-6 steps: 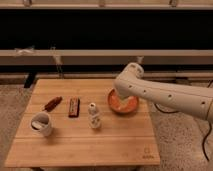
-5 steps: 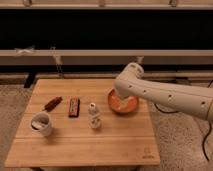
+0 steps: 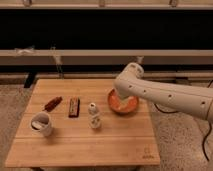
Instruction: Knock the bottle over
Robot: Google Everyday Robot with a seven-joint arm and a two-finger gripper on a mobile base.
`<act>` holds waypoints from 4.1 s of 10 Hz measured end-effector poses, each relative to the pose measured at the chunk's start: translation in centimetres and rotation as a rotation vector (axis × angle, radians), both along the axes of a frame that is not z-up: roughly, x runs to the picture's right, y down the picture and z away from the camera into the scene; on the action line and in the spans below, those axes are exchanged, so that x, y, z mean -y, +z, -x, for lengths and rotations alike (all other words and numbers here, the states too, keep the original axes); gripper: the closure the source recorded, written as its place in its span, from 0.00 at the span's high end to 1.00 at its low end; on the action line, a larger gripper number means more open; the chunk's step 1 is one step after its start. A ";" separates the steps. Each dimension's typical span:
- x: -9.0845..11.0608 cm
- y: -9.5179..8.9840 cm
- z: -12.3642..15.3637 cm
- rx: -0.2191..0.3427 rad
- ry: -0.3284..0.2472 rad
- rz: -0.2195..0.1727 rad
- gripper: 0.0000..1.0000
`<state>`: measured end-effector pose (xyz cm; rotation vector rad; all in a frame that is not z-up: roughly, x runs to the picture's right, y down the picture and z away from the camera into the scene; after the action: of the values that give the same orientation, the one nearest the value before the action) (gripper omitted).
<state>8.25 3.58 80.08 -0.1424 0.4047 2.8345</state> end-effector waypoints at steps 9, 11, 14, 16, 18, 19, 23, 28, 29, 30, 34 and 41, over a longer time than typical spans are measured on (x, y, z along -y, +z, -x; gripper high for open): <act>0.0 0.0 0.0 0.000 0.000 0.000 0.80; 0.0 0.0 0.0 0.000 0.000 0.000 0.80; 0.0 0.0 0.0 0.000 0.000 0.000 0.80; 0.2 -0.8 0.5 0.013 -0.013 -0.020 0.80; 0.0 -2.4 1.9 0.040 -0.043 -0.030 0.80; -0.7 -3.7 3.3 0.062 -0.073 -0.030 0.80; -3.0 -5.8 7.9 0.132 -0.154 0.051 0.80; -4.6 -6.5 13.5 0.230 -0.225 0.149 0.80; -5.0 -6.9 14.9 0.249 -0.242 0.166 0.80; -5.2 -7.1 16.0 0.268 -0.255 0.176 0.80; -4.4 -8.7 19.5 0.377 -0.219 0.051 0.80; -2.5 -9.7 21.4 0.482 -0.246 -0.171 0.80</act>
<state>-13.13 6.08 70.33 -0.6726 0.0673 2.4671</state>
